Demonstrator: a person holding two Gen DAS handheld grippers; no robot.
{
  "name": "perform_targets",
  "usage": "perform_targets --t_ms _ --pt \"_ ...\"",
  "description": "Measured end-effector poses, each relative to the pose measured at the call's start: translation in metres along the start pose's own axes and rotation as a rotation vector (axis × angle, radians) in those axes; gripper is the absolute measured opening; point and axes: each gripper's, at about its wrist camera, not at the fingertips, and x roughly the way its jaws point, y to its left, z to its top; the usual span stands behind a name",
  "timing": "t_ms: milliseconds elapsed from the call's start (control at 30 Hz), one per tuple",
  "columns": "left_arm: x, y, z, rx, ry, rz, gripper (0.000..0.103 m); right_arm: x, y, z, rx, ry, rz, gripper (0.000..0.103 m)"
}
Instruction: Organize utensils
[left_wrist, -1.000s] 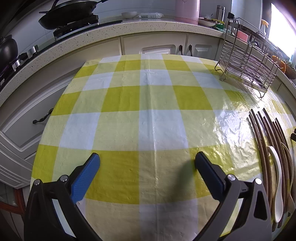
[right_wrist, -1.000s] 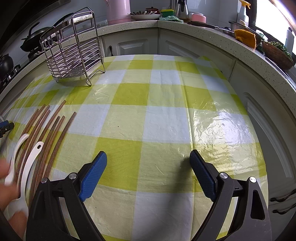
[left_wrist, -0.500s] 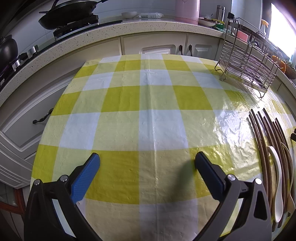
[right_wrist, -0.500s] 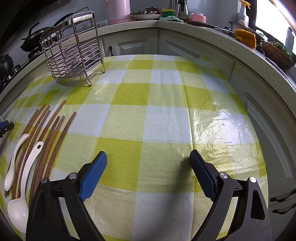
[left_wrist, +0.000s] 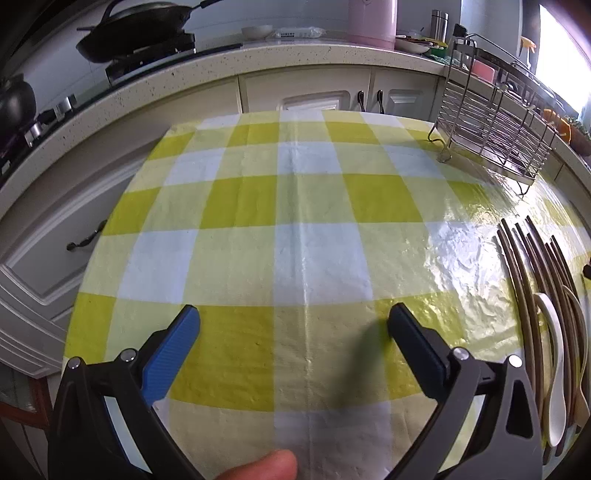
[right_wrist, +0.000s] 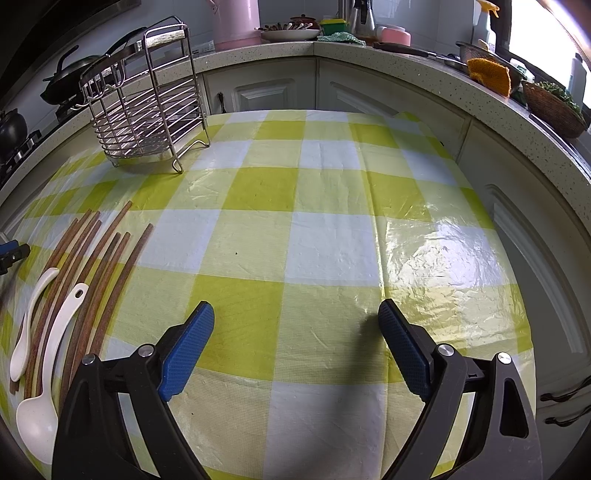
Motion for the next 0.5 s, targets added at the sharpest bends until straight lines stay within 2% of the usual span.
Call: perform_targets --t_ms 33,67,233,300,367,500 --pt "-0.011 -0.004 -0.002 0.012 -0.049 0.033 0.099 -0.009 0.000 0.000 0.009 -0.035 -0.002 0.084" --pt "-0.024 -0.010 -0.005 0.020 -0.093 0.034 0.099 -0.023 0.003 -0.002 0.010 -0.084 -0.014 0.084" --pt "-0.102 -0.049 -0.032 0.048 -0.258 -0.039 0.099 -0.102 0.031 -0.024 -0.018 -0.309 -0.030 0.084" --pt "-0.131 -0.067 -0.050 0.054 -0.307 -0.072 0.099 -0.127 0.045 -0.039 -0.022 -0.365 -0.018 0.084" --pt "-0.157 -0.085 -0.069 0.070 -0.358 -0.093 0.099 -0.149 0.058 -0.058 -0.015 -0.412 0.030 0.084" --pt "-0.192 -0.113 -0.112 0.067 -0.421 -0.120 0.099 -0.174 0.085 -0.092 -0.026 -0.440 0.077 0.084"
